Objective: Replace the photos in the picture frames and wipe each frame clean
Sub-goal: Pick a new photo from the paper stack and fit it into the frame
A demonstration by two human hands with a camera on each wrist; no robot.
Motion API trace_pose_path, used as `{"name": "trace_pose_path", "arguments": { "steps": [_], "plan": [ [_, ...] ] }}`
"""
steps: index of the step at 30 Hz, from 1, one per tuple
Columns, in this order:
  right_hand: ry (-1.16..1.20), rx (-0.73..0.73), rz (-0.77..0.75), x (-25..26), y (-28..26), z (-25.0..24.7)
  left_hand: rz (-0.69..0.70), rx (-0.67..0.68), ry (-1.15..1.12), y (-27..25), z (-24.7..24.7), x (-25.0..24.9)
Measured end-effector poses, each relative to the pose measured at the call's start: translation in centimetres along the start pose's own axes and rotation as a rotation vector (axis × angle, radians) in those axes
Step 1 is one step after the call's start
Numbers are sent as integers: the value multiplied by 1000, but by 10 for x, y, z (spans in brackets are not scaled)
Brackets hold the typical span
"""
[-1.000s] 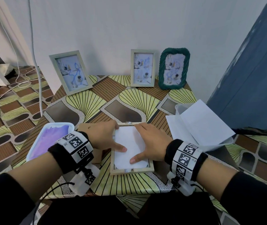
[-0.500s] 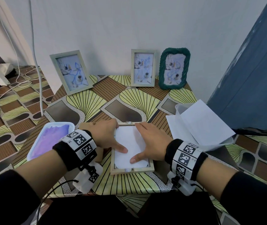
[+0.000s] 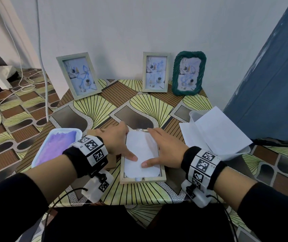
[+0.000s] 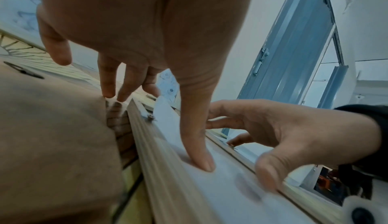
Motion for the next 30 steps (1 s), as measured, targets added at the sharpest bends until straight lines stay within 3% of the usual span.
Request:
{"name": "trace_pose_path", "arguments": {
  "steps": [6,9,13,17,21,27,30],
  "plan": [
    [88,-16,-38,-7,2,-3,170,-195,-46,-28,-15,-19],
    [165,-46,-58,-12,-1,-7,269,-265,-191,-36,-25,-21],
    [274,-144,-80,-17,-12,-20,446,-255,-613,-39,-41,-19],
    [357,-272,-81,-26,-42,-46,532,-254,-693,-41,-63,-29],
    [442,-493,-21,-54,-93,-82,649,-255,-814,-40,-90,-51],
    [209,-722,178,-117,-160,-117,661,-177,-1108,-6,-94,-106],
    [156,-701,296,-153,-175,-119,679,-96,-1135,14,-81,-148]
  ]
}}
Point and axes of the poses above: each hand's wrist, its own y-axis towards the middle knuckle, its own z-axis out of the palm, x = y × z, the point moved 9 cm from there along y, towards the middle knuckle, and after that the axes turned 12 degrees about x, right-handed, at the moved point
